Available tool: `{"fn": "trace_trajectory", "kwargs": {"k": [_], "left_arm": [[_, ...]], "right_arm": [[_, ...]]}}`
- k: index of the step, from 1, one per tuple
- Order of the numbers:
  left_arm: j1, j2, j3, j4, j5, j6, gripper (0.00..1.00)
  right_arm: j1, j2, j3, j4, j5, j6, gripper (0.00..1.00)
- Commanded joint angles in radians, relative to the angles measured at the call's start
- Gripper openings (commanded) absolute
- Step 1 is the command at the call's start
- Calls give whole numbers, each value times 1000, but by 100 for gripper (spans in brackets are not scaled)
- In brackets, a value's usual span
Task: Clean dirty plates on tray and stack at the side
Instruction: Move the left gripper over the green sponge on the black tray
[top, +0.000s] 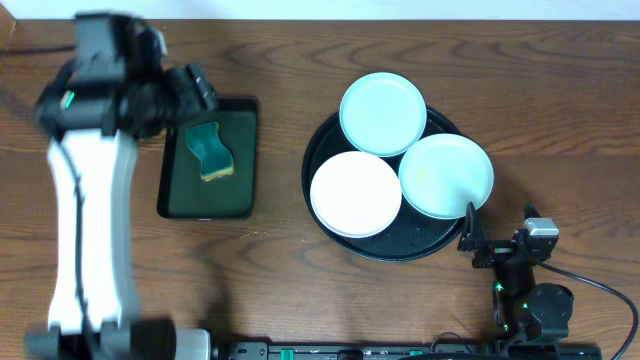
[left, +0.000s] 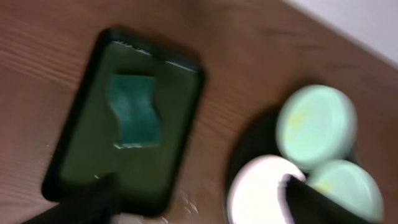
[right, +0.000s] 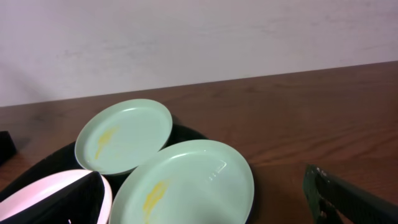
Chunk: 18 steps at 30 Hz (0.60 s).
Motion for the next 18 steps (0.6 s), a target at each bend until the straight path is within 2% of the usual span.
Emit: {"fn": "trace_trajectory", "kwargs": {"k": [1,10,15,18], "left_arm": [[5,132,18,-1,-145,-18,99],[26,428,14,4,-138,-18,99],[83,527,14,35,-51,-12,99],[114,563,13,45,20,46,99]], "right_arm": [[-9,-5,-1,-4,6,-13,99],[-9,-5,-1,-4,6,-13,99],[-9,-5,-1,-4,6,-13,99],[-9,-5,-1,-4,6,-13,99]]}}
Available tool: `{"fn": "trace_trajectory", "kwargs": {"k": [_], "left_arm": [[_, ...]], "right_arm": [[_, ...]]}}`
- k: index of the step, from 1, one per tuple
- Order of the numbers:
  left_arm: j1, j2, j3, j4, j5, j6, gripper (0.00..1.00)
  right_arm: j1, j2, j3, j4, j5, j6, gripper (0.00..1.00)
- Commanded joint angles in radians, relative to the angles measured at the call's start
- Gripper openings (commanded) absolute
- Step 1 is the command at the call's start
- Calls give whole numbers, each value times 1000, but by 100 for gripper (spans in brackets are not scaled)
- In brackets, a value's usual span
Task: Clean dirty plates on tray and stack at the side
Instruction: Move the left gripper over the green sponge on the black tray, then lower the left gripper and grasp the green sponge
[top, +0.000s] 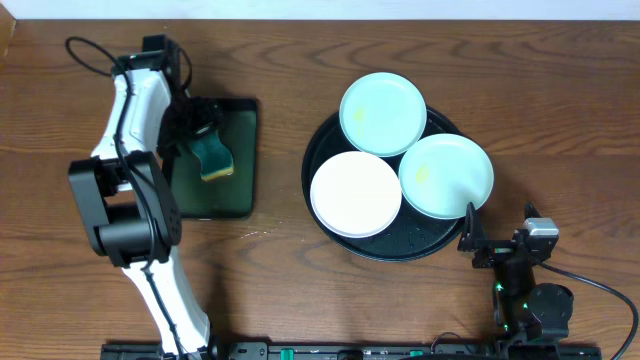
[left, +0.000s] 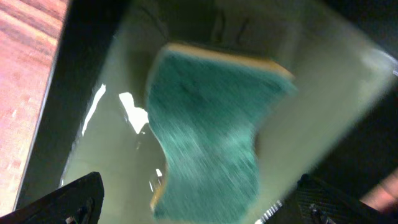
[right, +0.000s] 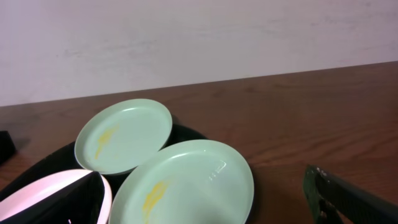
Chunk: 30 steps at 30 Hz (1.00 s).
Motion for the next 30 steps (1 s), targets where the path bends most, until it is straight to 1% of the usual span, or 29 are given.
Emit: {"fn": "trace_trajectory", "kwargs": {"k": [1,4,8,12,14,16,27,30], "left_arm": [[38,27,11,1,100,75,99],[40,34,11,5,103,82,99],[11,34,11,20,85,82,99],[-42,35,0,40,-40,77,99],[-60,35,-10,46,-107,45,99],[-67,35,-23,54,-143,25,99],[-36,43,-40,78,-145,26,98],[-35,50,-41,78,-84,41,98]], "right_arm": [[-9,-5,-2,-3,6,-11,99],[-9,-5,-2,-3,6,-11,99],[-9,-5,-2,-3,6,-11,99],[-9,-5,-2,-3,6,-11,99],[-9,-5,-2,-3,6,-11,99],[-9,-5,-2,-3,6,-11,99],[-9,-5,-2,-3,6,-11,99],[-9,-5,-2,-3,6,-11,99]]}}
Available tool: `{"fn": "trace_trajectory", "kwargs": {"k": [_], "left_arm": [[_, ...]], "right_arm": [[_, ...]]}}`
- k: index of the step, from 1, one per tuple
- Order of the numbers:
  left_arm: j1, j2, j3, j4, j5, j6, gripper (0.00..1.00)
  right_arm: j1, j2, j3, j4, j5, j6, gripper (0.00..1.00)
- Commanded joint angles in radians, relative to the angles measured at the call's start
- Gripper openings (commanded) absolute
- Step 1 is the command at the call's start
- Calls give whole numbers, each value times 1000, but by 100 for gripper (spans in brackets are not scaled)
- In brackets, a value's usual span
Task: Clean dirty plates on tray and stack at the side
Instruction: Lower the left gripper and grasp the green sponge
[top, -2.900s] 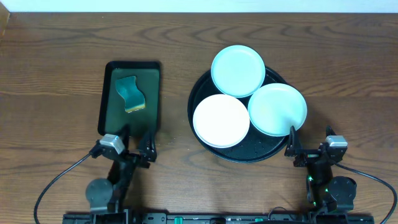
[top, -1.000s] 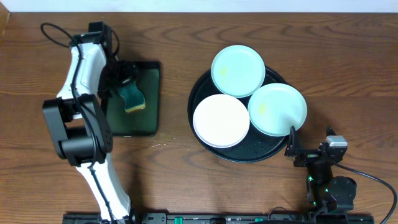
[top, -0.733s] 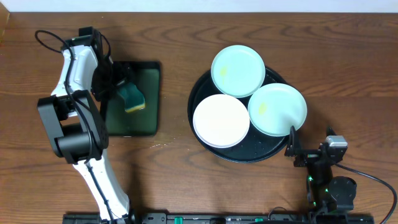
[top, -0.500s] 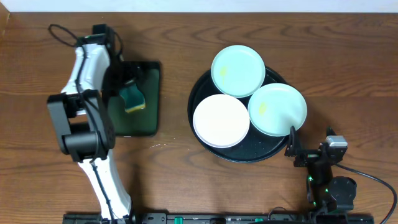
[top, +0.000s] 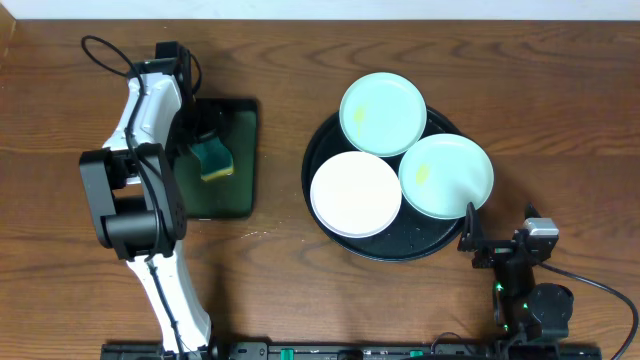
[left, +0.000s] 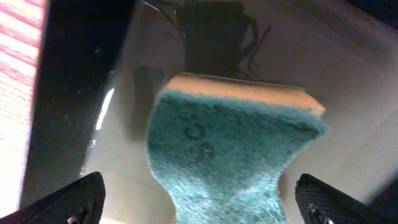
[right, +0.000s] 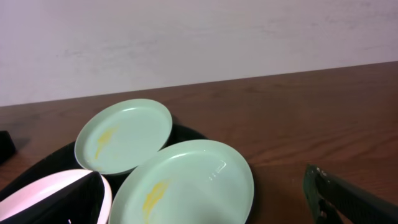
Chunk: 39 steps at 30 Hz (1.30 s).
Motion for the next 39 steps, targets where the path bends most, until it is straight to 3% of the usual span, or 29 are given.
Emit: {"fn": "trace_trajectory", "kwargs": {"k": [1,9,29,30,38,39], "left_arm": [[2,21,-10,2,59,9,98],[-14,28,-12,38,76,25,89],[-13,55,-42,31,0,24,86],[-14,55,-49,34,0,24,82],[-13,55,-59,34,0,23,19],[-14,55,-59,34,0,23,19]], "right_arm": [[-9,-5,-1,-4,6,-11,99],[-9,-5,-1,-4,6,-11,99],[-9,-5,-1,-4,6,-11,99],[-9,-5,-1,-4,6,-11,99],[-9,-5,-1,-4,6,-11,99],[-9,-5,-1,-4,6,-11,99]]}}
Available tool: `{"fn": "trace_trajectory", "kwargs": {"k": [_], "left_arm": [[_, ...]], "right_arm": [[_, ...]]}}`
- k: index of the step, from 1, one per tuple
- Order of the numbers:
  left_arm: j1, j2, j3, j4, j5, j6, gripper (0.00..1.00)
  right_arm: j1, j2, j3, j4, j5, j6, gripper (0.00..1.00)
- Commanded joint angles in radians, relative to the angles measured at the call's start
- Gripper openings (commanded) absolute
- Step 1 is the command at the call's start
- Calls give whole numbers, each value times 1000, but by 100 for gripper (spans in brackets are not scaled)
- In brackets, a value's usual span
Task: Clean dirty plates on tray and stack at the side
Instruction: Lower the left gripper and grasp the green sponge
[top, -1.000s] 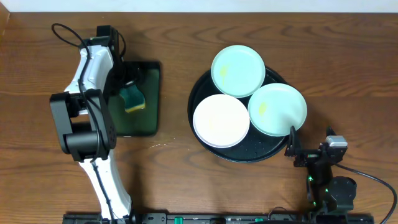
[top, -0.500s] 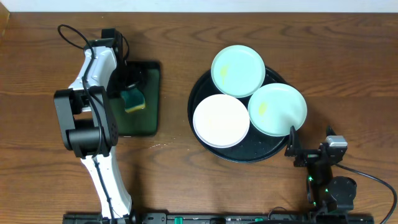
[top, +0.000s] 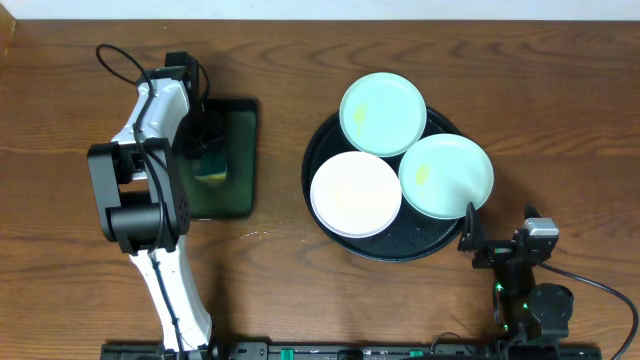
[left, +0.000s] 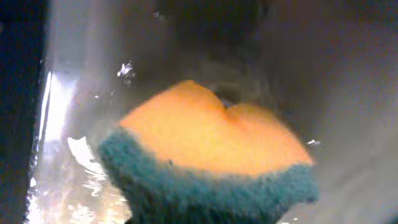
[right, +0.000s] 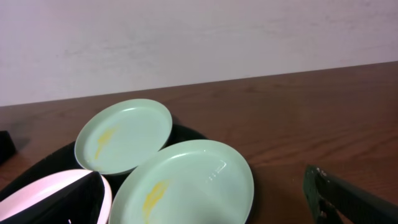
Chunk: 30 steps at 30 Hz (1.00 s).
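Note:
A yellow sponge with a green scouring side (left: 211, 155) fills the left wrist view, pinched into a dent at its middle. It lies in the dark rectangular tray (top: 235, 190). My left gripper (top: 205, 150) is down on it and appears shut on it, its fingers hidden. The round black tray (top: 400, 245) carries three plates. These are a far mint plate (right: 124, 135) and a near mint plate (right: 186, 183), both with a yellow smear, and a white plate (top: 356, 193). My right gripper (right: 205, 202) stands open, low beside the near mint plate.
The sponge tray holds a shallow film of water (left: 68, 155). Bare wooden table (top: 280, 290) lies between the two trays and right of the round tray. A cable (top: 590, 285) runs from the right arm's base at the front right.
My left gripper was open just above the flat sponge, green side up. It now sits lower on it, and the sponge shows its yellow side squeezed. The right arm and the plates are unchanged.
My left arm was first high over the table's left side, with the sponge tray seen from afar. It then stood over the tray with jaws open around the sponge, then closer. By now it has closed on the sponge. The right arm stayed parked.

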Motion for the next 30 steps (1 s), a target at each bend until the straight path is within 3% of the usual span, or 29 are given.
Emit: {"fn": "trace_trajectory", "kwargs": {"k": [1,2,5,16,17,18,25,30], "left_arm": [[3,13,-19,-3,-22,2,19],[3,13,-19,-3,-21,-1,22],[2,13,-19,-15,-21,-1,90],[2,5,-1,-128,-21,-16,92],[2,3,-1,-130,-21,-16,90],[3,2,-1,-131,-21,-16,81],[2,2,-1,-138,-21,-19,8],[2,2,-1,-138,-22,-19,8]], "right_arm": [[-9,-5,-1,-4,6,-11,99],[-9,-5,-1,-4,6,-11,99],[-9,-5,-1,-4,6,-11,99],[-9,-5,-1,-4,6,-11,99],[-9,-5,-1,-4,6,-11,99],[-9,-5,-1,-4,6,-11,99],[-9,-5,-1,-4,6,-11,99],[-9,-5,-1,-4,6,-11,99]]}}
